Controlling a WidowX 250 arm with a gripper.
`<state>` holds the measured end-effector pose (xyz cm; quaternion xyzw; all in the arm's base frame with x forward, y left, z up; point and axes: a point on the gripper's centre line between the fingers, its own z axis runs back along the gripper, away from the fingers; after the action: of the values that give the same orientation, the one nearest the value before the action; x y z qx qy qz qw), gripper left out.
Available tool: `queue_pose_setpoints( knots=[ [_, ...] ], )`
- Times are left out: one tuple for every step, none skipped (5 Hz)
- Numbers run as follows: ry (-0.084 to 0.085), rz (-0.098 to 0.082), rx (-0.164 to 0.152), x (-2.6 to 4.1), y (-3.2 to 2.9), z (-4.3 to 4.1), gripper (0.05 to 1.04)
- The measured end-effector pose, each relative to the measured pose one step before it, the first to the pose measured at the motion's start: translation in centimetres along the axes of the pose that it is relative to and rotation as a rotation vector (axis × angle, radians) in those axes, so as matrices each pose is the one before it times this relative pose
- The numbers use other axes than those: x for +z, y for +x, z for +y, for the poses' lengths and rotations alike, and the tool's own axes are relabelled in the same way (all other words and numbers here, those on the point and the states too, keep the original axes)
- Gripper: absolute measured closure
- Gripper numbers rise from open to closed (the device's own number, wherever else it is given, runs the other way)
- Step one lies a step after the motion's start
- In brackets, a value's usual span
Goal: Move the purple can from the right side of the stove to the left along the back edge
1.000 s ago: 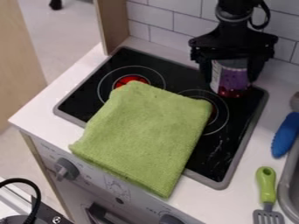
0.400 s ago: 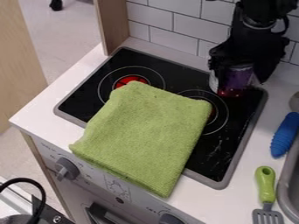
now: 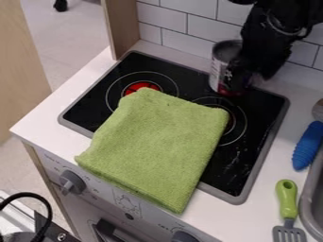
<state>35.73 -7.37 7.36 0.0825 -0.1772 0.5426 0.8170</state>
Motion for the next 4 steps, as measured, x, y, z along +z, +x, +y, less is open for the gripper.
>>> queue_pose_setpoints(
  knots=[
    [0.0092,-0.0244,0.0508,-0.438,0.89,0.272,0.086],
    [0.0014,0.0274,0.0204,-1.43,1.061,0.594,0.086],
    [-0.0424,0.0145,0.0383,-0.818,1.961,0.687,0.086],
    [-0.0438,0.005,0.0092,-0.205,1.563,0.528,0.086]
  ],
)
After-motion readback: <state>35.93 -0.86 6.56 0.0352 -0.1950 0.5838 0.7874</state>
